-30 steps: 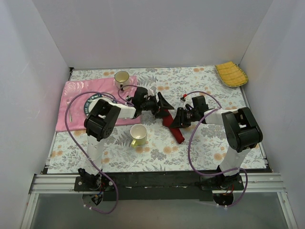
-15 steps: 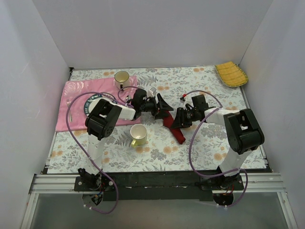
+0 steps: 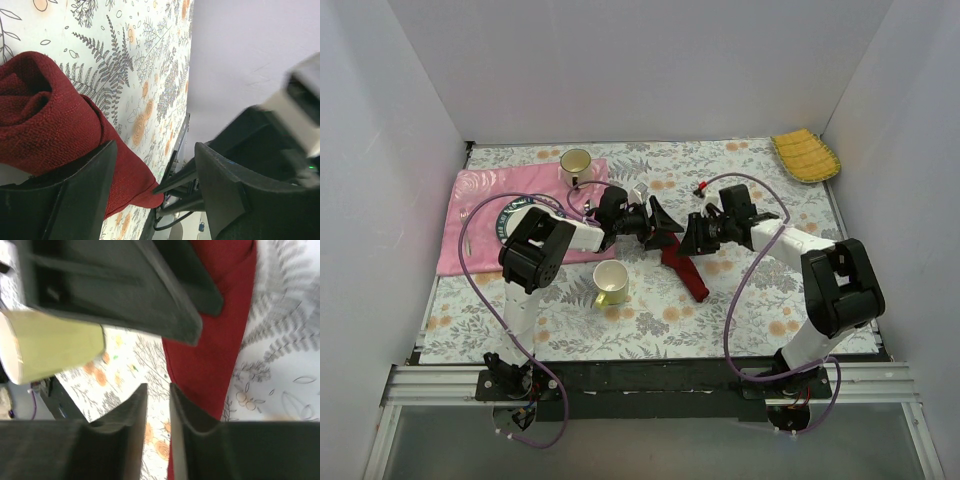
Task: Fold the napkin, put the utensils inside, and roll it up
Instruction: Roll the napkin with the utensil, then neatly place the rolled napkin to the corner
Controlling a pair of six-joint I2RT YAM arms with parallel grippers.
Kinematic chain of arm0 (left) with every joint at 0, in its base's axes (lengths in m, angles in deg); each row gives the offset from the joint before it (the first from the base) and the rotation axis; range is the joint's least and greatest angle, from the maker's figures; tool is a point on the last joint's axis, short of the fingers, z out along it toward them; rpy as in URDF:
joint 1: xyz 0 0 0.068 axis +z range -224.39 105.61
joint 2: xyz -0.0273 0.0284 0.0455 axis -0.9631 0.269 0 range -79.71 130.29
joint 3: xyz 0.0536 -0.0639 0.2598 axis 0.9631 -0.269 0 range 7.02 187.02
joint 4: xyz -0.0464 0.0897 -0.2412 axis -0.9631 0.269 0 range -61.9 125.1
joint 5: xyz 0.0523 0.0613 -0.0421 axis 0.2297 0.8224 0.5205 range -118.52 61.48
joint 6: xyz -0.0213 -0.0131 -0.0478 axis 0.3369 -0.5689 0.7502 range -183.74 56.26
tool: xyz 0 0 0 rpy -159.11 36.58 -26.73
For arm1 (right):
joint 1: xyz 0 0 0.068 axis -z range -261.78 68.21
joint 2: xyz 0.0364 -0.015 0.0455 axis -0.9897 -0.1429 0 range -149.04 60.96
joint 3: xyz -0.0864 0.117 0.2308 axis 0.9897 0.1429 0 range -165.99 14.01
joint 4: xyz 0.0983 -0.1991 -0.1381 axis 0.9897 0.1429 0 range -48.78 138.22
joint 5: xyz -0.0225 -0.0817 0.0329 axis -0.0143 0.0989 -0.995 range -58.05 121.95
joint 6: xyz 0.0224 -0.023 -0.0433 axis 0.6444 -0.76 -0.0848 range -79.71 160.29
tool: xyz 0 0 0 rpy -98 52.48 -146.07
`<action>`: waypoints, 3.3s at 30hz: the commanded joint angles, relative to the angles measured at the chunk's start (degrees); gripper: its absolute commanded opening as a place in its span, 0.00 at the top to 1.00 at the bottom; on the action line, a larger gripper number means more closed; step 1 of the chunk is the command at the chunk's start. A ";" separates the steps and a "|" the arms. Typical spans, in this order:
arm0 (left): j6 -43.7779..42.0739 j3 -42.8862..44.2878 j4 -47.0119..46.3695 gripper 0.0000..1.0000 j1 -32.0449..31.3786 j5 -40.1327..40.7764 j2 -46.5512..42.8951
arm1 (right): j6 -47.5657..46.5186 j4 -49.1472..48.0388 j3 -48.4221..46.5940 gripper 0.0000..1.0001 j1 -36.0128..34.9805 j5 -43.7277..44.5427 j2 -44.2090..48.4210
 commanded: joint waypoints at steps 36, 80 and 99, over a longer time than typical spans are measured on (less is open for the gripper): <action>-2.85 12.69 10.79 0.36 3.02 -1.86 -2.10 | 0.80 -10.07 10.58 0.78 0.65 -0.43 -4.42; -8.74 13.85 28.11 0.35 4.42 2.54 -25.12 | -13.26 16.03 -22.30 0.26 4.25 -6.15 -17.50; -7.95 -1.71 26.26 0.35 4.34 1.83 -39.80 | -6.77 5.66 -22.83 0.34 0.12 -3.78 -25.51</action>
